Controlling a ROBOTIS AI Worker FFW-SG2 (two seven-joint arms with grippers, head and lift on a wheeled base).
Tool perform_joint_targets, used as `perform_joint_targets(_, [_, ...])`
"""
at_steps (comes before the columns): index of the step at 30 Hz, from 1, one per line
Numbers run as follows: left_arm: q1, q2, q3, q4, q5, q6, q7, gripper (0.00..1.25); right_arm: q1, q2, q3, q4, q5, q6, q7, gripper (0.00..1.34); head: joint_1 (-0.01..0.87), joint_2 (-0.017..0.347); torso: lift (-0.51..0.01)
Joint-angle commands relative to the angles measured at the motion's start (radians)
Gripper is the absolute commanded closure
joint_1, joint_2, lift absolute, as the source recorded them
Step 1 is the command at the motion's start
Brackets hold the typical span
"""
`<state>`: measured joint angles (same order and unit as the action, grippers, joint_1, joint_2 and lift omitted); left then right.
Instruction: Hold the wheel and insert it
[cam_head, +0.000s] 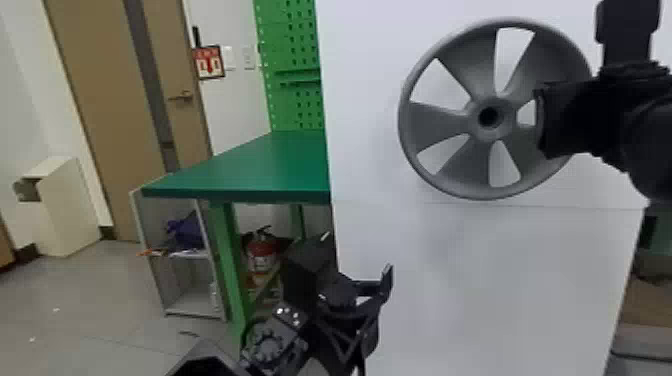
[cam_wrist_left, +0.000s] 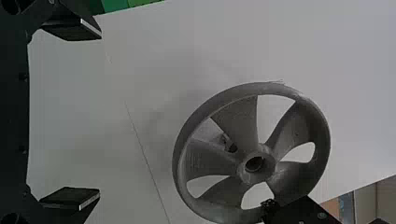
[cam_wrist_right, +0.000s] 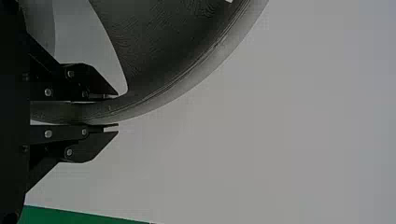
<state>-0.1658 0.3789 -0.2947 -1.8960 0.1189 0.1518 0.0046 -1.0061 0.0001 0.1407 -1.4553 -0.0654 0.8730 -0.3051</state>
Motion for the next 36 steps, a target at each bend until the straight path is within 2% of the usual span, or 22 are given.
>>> perform_joint_targets(1, [-0.001, 0.003, -0.006, 0.000, 0.002, 0.000, 0.001, 0.10, -0.031, 0.001, -0.013, 0.027, -0.002, 0.024, -0.120, 1.19, 0.344, 0.325, -0.443])
perform_joint_targets(6, [-0.001, 0.006, -0.009, 0.000, 0.002, 0.000, 0.003, 0.10, -0.054, 0.001, -0.023, 0.047, -0.004, 0.043, -0.120, 1.19, 0.344, 0.325, -0.443])
perform_joint_targets(11, [-0.008, 0.014, -0.017, 0.002, 0.002, 0.000, 0.005, 0.10, -0.095, 0.001, 0.007, 0.128, -0.017, 0.037, -0.120, 1.19, 0.344, 0.325, -0.443])
perform_joint_targets(17, [-0.017, 0.020, -0.029, 0.006, 0.011, 0.002, 0.008, 0.10, -0.097, 0.001, 0.040, 0.168, -0.016, -0.002, -0.120, 1.19, 0.344, 0.327, -0.443])
perform_joint_targets(26, [-0.014, 0.026, -0.027, 0.006, 0.019, 0.000, 0.009, 0.10, -0.088, 0.001, 0.031, 0.176, -0.013, -0.011, -0.117, 1.18, 0.344, 0.327, -0.443])
perform_joint_targets(27, [-0.014, 0.026, -0.027, 0.006, 0.019, 0.000, 0.008, 0.10, -0.086, 0.001, 0.030, 0.174, -0.014, -0.014, -0.112, 1.15, 0.344, 0.327, -0.443])
perform_joint_targets(31, [-0.015, 0.028, -0.031, 0.006, 0.022, 0.000, 0.008, 0.10, -0.080, 0.001, 0.022, 0.170, -0.028, -0.029, -0.092, 0.77, 0.344, 0.327, -0.443])
perform_joint_targets(36, [-0.005, 0.029, -0.026, 0.006, 0.027, 0.000, 0.008, 0.10, -0.062, 0.001, 0.010, 0.127, -0.037, -0.029, -0.071, 0.54, 0.344, 0.327, -0.443])
